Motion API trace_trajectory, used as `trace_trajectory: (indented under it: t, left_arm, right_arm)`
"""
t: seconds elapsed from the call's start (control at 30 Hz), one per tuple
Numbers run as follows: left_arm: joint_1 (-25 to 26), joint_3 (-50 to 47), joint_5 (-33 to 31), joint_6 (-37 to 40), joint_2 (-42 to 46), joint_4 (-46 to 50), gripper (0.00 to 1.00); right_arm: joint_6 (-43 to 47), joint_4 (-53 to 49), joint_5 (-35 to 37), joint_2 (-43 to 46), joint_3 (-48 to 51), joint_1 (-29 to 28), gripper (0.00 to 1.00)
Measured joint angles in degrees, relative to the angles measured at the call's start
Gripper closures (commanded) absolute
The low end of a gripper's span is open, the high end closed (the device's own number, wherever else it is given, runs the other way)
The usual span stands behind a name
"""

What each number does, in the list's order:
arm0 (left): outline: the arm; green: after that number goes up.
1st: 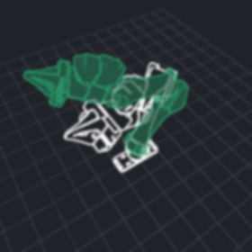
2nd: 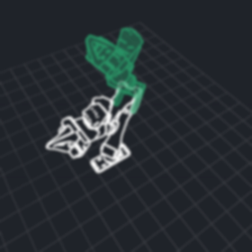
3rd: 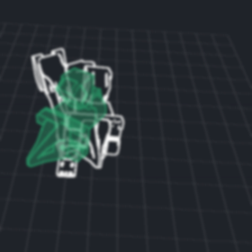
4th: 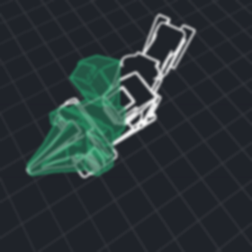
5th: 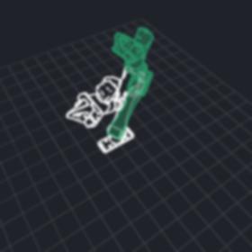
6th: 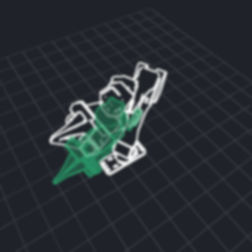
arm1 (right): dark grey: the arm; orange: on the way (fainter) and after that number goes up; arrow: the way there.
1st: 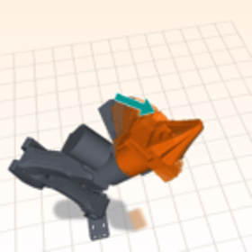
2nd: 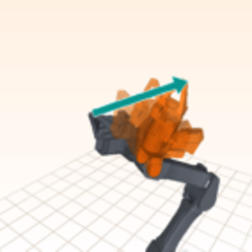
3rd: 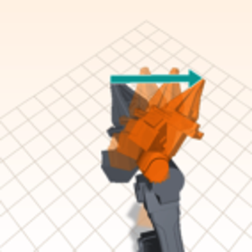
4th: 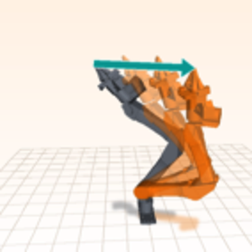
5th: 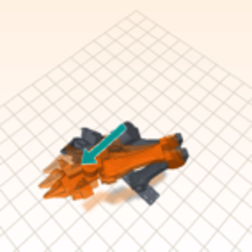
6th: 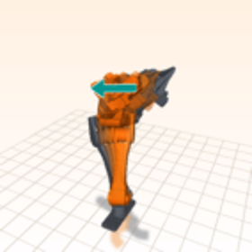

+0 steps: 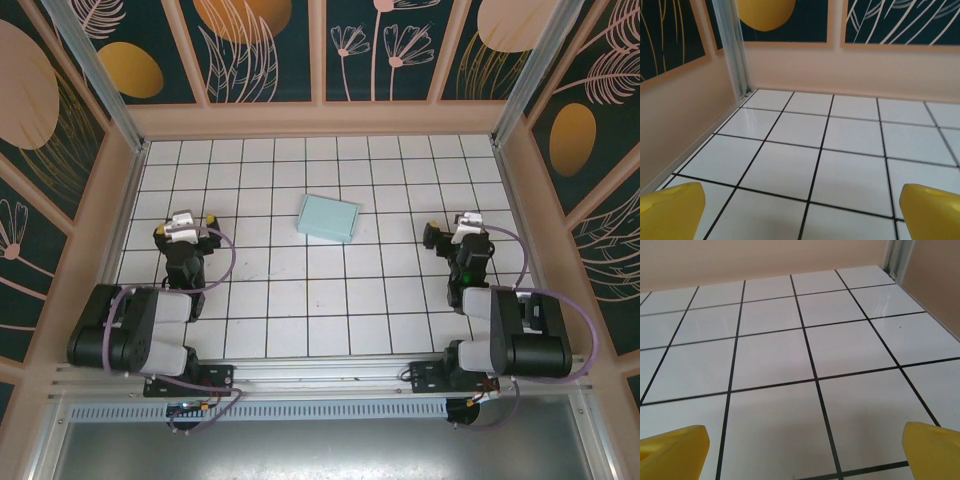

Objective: Fold the paper box

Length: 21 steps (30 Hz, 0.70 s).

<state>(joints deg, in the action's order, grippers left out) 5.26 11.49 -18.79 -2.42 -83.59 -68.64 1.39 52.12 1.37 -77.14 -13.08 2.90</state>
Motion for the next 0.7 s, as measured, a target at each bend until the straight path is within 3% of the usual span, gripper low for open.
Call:
trace_trajectory:
  t: [0.2,0.7]
  left_arm:
    - [-3.2,0.7,6.3,-0.6,-3.7,-1.6,0.01]
    - [-3.7,1.3,7.0,-1.7,-3.7,-1.9,0.01]
  right_arm:
    - [-2.2,16.1,-2.5,-9.7,1.6,0.5,0.01]
    - [-3.3,18.5,-2.7,-11.4,1.5,0.1,0.01]
